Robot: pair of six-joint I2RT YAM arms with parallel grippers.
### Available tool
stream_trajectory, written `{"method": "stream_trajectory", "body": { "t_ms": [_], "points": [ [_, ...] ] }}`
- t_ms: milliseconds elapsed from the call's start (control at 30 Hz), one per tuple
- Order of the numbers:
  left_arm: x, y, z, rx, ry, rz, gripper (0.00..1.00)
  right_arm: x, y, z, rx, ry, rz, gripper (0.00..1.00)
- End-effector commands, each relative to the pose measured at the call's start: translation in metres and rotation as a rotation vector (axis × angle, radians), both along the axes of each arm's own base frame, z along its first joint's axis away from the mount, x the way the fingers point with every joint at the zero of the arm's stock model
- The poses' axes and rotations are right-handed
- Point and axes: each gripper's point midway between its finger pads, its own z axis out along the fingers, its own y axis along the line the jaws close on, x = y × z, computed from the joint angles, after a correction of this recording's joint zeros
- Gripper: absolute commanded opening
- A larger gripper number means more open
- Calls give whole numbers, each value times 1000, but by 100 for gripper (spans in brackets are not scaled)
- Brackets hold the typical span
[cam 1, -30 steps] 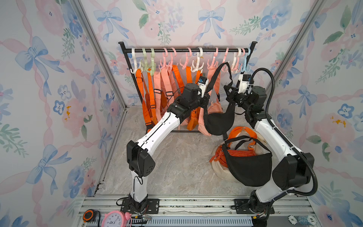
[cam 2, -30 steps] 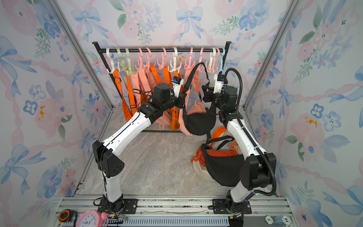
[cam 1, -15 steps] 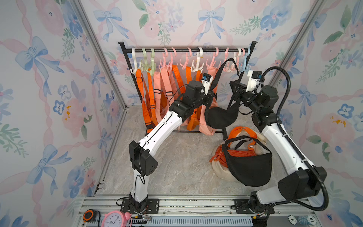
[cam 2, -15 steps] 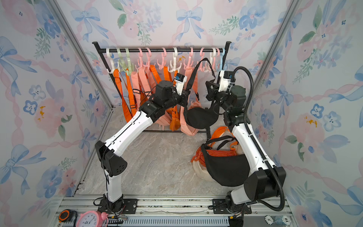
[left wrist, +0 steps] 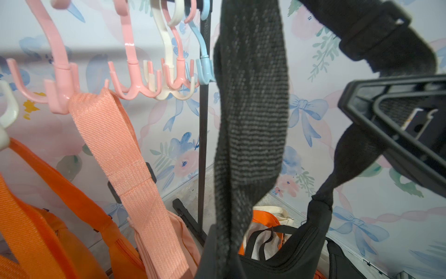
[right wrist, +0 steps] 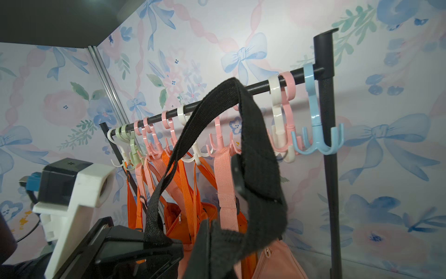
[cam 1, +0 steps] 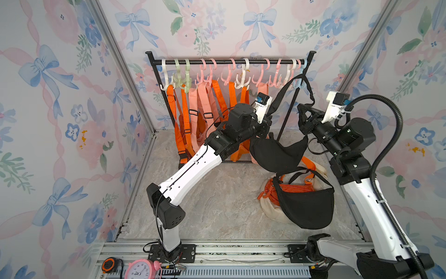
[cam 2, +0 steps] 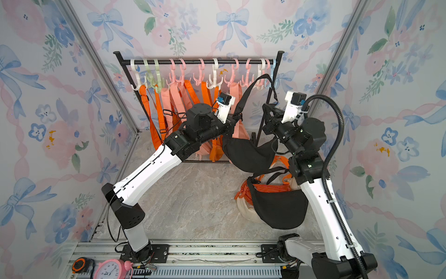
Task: Take the bag off the hook
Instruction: Place the bag inside the bag.
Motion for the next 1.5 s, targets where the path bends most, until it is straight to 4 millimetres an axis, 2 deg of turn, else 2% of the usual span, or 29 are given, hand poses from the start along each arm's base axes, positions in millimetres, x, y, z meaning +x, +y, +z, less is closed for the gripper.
{"method": "stream_trajectory", "body": {
  "t_ms": [0, 167, 300, 567, 700, 867, 967, 1067, 1233, 1300, 1467],
  "points": [
    [-18, 6, 11, -6, -44, -6, 0, -24, -9, -1, -10, 16, -34, 0],
    [-48, 15, 24, -28, -85, -25, 0, -62, -25, 12, 3, 9, -74, 0],
    [-74, 20, 35, -44, -119, -55, 0, -93, -45, 17, 6, 26, -147, 0],
    [-118, 9, 41, -66, -155, -121, 0, -152, -79, 23, -14, 37, -269, 0],
    [-139, -5, 44, -84, -180, -174, 0, -181, -98, 28, -17, 23, -336, 0],
    [-168, -21, 44, -93, -222, -226, 0, -210, -113, 29, -22, 18, -384, 0],
    [-181, -25, 40, -112, -233, -243, 0, -223, -121, 23, -39, 33, -414, 0],
    [-195, -29, 33, -140, -230, -263, 0, -230, -129, 9, -60, 65, -454, 0],
    [-205, -37, 2, -185, -173, -291, 0, -240, -148, -18, -63, 80, -547, 0],
    [-204, -42, -17, -182, -133, -285, 0, -238, -153, -31, -63, 89, -582, 0],
    [-197, -48, -58, -183, -78, -253, 0, -219, -159, -67, -64, 140, -639, 0]
  ]
}}
